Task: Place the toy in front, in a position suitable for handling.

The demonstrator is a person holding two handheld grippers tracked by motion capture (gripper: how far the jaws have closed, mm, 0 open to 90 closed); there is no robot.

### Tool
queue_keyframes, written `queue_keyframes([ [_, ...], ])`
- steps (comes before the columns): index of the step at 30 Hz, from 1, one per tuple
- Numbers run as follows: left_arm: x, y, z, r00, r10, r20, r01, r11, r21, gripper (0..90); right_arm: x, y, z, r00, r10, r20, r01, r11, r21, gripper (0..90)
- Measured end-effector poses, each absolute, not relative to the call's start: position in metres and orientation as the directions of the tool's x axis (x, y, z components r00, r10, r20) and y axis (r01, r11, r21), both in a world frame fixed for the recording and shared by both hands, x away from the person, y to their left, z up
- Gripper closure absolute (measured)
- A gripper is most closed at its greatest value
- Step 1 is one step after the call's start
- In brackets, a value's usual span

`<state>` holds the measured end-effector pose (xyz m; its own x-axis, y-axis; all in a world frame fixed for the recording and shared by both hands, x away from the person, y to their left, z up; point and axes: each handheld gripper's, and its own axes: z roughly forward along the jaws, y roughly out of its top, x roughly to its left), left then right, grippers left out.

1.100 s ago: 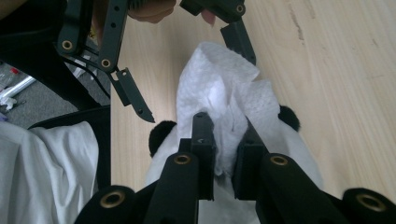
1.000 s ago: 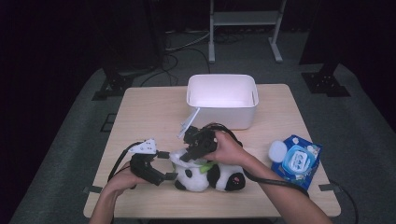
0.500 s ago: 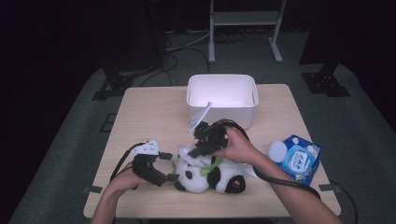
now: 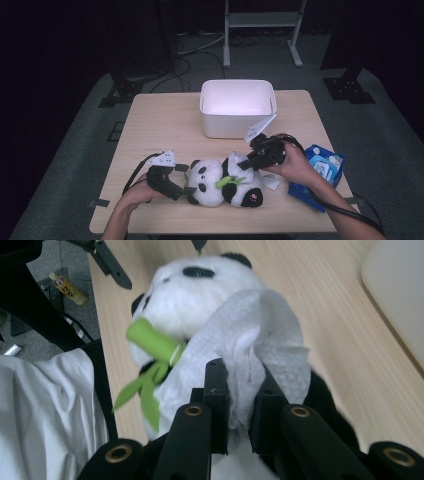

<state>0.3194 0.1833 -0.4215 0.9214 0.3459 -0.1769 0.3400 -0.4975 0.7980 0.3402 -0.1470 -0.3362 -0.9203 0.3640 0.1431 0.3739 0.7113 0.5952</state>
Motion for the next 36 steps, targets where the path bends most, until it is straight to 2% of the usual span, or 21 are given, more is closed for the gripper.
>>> queue_keyframes([
  [9,0.320,0.178,-0.424,0.923,0.344,-0.174,0.339,-0.508,0.792,9.4,0.325,-0.186,-0.347,-0.892,0.416,0.174,0.429,0.663,0.614,80.4],
  [15,0.320,0.179,-0.424,0.922,0.346,-0.174,0.340,-0.508,0.792,9.4,0.323,-0.187,-0.350,-0.894,0.403,0.194,0.430,0.656,0.620,80.4],
  [23,0.321,0.183,-0.425,0.918,0.355,-0.178,0.348,-0.502,0.792,9.4,0.321,-0.156,-0.344,-0.925,0.325,0.197,0.373,0.680,0.631,80.7],
  [30,0.321,0.186,-0.423,0.918,0.354,-0.177,0.346,-0.499,0.794,9.4,0.321,-0.103,-0.331,-0.960,0.219,0.175,0.280,0.728,0.626,81.0],
  [36,0.321,0.187,-0.423,0.918,0.350,-0.185,0.349,-0.495,0.795,9.3,0.328,-0.062,-0.333,-0.972,0.161,0.169,0.232,0.760,0.607,81.5],
])
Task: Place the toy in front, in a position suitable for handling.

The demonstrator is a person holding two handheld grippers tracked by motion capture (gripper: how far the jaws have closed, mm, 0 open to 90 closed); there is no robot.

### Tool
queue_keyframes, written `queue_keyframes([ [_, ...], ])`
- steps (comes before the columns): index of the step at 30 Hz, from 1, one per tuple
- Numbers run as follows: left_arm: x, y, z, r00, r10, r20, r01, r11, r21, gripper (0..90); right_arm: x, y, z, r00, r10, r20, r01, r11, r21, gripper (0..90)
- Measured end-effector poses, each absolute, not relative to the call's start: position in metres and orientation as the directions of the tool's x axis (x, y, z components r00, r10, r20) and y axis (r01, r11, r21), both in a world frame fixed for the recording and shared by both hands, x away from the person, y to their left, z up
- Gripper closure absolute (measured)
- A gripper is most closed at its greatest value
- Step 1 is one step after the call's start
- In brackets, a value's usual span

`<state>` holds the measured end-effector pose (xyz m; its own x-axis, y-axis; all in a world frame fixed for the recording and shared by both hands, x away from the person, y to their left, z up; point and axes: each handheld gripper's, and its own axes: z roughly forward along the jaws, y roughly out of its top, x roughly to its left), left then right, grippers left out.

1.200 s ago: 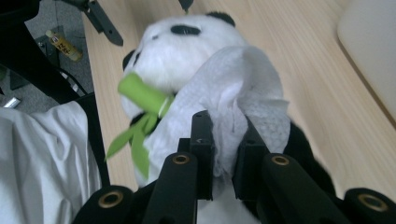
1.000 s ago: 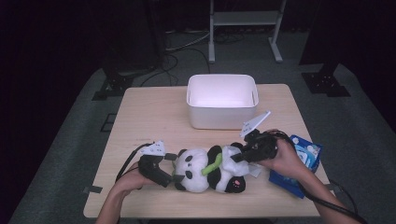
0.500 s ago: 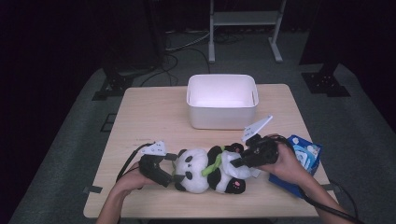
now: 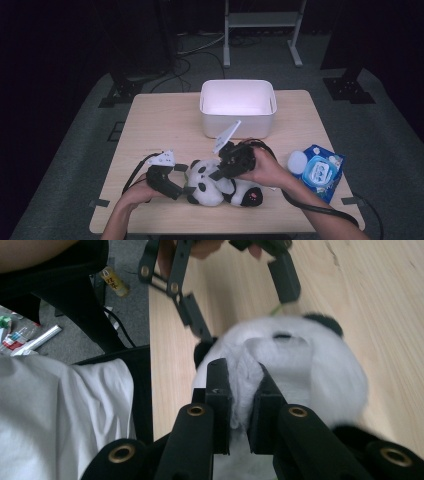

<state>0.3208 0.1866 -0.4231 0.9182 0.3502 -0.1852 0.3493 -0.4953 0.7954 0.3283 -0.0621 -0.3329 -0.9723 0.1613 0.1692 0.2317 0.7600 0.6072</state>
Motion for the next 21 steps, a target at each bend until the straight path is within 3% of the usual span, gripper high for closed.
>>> queue_keyframes([
  [13,0.320,0.197,-0.423,0.917,0.350,-0.194,0.354,-0.486,0.799,9.4,0.350,-0.005,-0.345,-0.975,0.118,0.188,0.208,0.786,0.582,82.1],
  [21,0.321,0.200,-0.422,0.916,0.352,-0.193,0.354,-0.479,0.803,9.4,0.362,0.005,-0.351,-0.972,0.141,0.190,0.225,0.797,0.561,82.0],
])
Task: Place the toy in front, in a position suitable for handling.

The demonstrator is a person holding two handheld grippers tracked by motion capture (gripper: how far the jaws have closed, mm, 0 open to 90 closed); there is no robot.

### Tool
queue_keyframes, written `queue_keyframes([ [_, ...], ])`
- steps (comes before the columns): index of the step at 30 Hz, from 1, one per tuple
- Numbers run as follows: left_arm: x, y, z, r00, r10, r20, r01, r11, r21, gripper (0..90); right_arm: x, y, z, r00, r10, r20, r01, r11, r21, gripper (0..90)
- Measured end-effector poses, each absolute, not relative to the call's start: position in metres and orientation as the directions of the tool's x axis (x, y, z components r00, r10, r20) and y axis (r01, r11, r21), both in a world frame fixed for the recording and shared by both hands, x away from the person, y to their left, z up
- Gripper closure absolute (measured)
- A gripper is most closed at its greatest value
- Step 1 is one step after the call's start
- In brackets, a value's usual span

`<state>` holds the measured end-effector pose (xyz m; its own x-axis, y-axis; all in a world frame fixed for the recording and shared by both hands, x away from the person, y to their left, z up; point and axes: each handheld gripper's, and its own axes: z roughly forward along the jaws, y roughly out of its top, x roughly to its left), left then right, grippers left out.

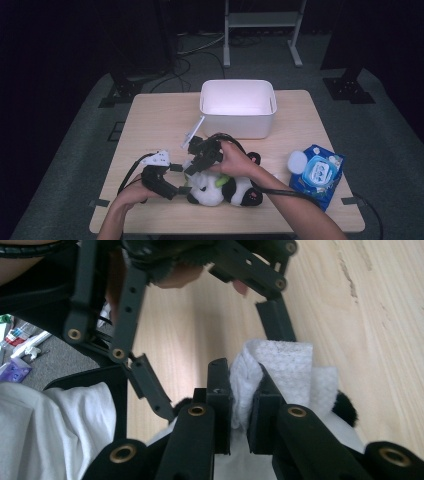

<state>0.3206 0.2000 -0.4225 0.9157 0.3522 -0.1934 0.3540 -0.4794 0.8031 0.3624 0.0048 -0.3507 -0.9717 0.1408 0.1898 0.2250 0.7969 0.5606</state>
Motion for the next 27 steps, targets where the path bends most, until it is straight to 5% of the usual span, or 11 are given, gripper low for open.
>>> queue_keyframes([
  [19,0.323,0.190,-0.424,0.919,0.343,-0.193,0.352,-0.498,0.792,9.4,0.395,-0.117,-0.338,-0.898,0.416,0.141,0.420,0.718,0.555,82.1],
  [27,0.326,0.181,-0.417,0.925,0.327,-0.194,0.343,-0.496,0.798,9.4,0.380,-0.140,-0.349,-0.899,0.409,0.155,0.424,0.730,0.536,82.8],
])
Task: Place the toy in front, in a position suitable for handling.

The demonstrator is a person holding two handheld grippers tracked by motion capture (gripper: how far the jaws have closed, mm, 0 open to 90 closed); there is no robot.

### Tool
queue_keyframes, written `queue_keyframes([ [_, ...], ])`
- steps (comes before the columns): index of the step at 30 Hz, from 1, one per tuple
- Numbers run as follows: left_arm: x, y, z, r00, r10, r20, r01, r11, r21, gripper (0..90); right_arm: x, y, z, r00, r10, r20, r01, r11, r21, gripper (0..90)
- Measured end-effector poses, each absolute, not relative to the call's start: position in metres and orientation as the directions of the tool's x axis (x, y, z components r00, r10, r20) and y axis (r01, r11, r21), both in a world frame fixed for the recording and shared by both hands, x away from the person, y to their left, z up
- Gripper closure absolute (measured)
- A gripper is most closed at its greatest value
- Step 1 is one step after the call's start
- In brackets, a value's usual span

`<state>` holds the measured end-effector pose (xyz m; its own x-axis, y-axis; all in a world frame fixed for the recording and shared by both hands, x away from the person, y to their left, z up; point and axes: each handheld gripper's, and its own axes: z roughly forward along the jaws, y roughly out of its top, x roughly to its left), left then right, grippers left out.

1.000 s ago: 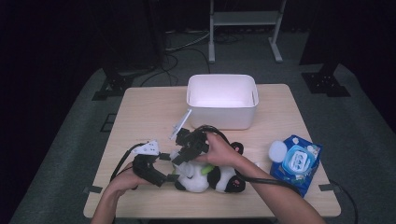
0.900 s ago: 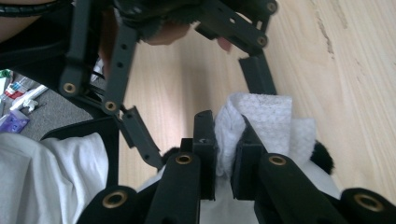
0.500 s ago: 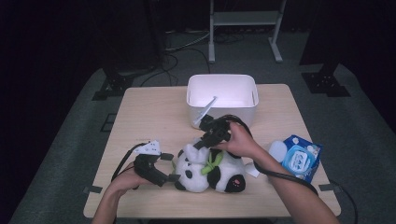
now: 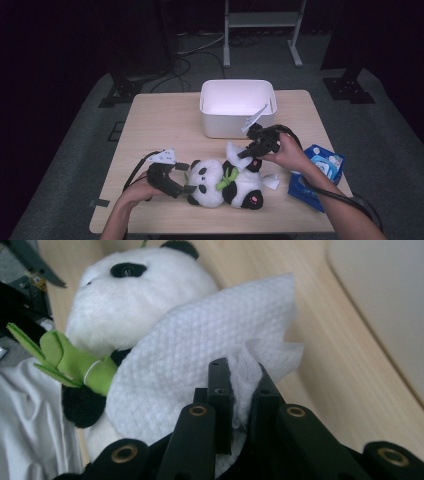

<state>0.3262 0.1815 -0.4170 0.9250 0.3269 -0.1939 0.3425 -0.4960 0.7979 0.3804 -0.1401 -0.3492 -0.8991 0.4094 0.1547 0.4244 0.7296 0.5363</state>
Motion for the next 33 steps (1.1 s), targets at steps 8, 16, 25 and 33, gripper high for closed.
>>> queue_keyframes([
  [8,0.332,0.170,-0.405,0.931,0.314,-0.188,0.331,-0.506,0.796,7.4,0.356,-0.143,-0.345,-0.919,0.370,0.138,0.381,0.738,0.557,82.9],
  [16,0.343,0.166,-0.400,0.924,0.305,-0.232,0.365,-0.516,0.775,7.2,0.338,-0.149,-0.347,-0.930,0.343,0.135,0.354,0.729,0.586,83.1],
  [25,0.349,0.155,-0.407,0.906,0.281,-0.318,0.423,-0.547,0.723,1.8,0.323,-0.152,-0.348,-0.940,0.319,0.124,0.327,0.730,0.600,83.4],
  [33,0.352,0.142,-0.414,0.903,0.217,-0.370,0.424,-0.582,0.694,0.8,0.316,-0.151,-0.350,-0.946,0.297,0.129,0.313,0.734,0.602,83.5],
])
